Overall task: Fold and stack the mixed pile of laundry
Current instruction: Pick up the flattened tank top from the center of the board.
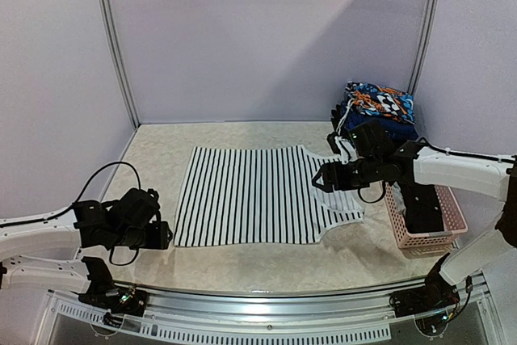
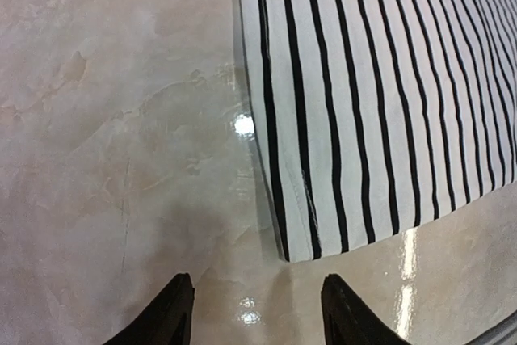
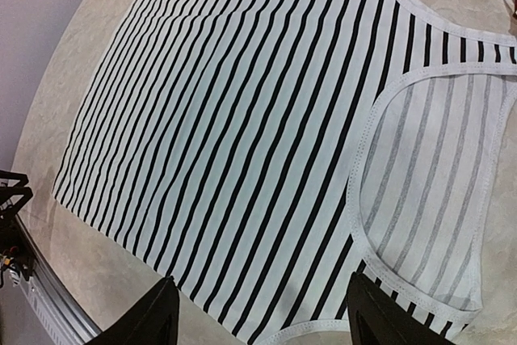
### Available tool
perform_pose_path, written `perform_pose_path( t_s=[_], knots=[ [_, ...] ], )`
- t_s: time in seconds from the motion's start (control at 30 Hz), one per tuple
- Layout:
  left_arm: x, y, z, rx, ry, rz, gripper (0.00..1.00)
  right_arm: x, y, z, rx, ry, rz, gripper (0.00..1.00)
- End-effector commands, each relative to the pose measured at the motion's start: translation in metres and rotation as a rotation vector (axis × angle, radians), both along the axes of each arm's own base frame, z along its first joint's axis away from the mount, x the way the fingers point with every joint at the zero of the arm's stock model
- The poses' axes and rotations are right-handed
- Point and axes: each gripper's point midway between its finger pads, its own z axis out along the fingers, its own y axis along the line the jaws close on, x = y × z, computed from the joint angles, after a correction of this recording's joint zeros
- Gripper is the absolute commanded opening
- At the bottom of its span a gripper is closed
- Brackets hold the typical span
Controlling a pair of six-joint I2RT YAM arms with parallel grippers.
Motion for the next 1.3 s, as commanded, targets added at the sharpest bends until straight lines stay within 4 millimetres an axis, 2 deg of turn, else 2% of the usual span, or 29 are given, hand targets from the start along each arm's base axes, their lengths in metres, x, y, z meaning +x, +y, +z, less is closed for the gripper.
perform_pose_path(
  t_s=[0.0, 0.23, 0.37, 0.6, 0.77, 1.17, 1.27],
  knots=[
    [-0.006, 0.01, -0.006, 0.054, 0.011, 0.026, 0.54, -0.002, -0.004, -0.007, -0.027, -0.005, -0.001, 0.72],
    [-0.003, -0.002, -0.018, 0.049, 0.012, -0.001, 0.51, -0.004, -0.005, -0.017, -0.038, 0.007, 0.003, 0.72],
    [0.0, -0.017, -0.024, 0.01, 0.006, -0.028, 0.47, -0.005, -0.005, -0.021, -0.04, 0.014, 0.004, 0.72],
    [0.005, -0.03, -0.035, 0.024, 0.014, -0.058, 0.41, -0.007, -0.008, -0.023, -0.045, 0.014, 0.004, 0.72],
    [0.005, -0.03, -0.04, 0.042, 0.02, -0.059, 0.3, -0.008, -0.009, -0.025, -0.049, 0.018, 0.003, 0.72],
    [0.0, -0.024, -0.047, 0.048, 0.043, -0.041, 0.22, -0.011, -0.012, -0.027, -0.048, 0.029, -0.007, 0.72],
    [0.0, -0.026, -0.05, 0.046, 0.045, -0.047, 0.15, -0.016, -0.014, -0.033, -0.047, 0.045, -0.017, 0.72]
  ],
)
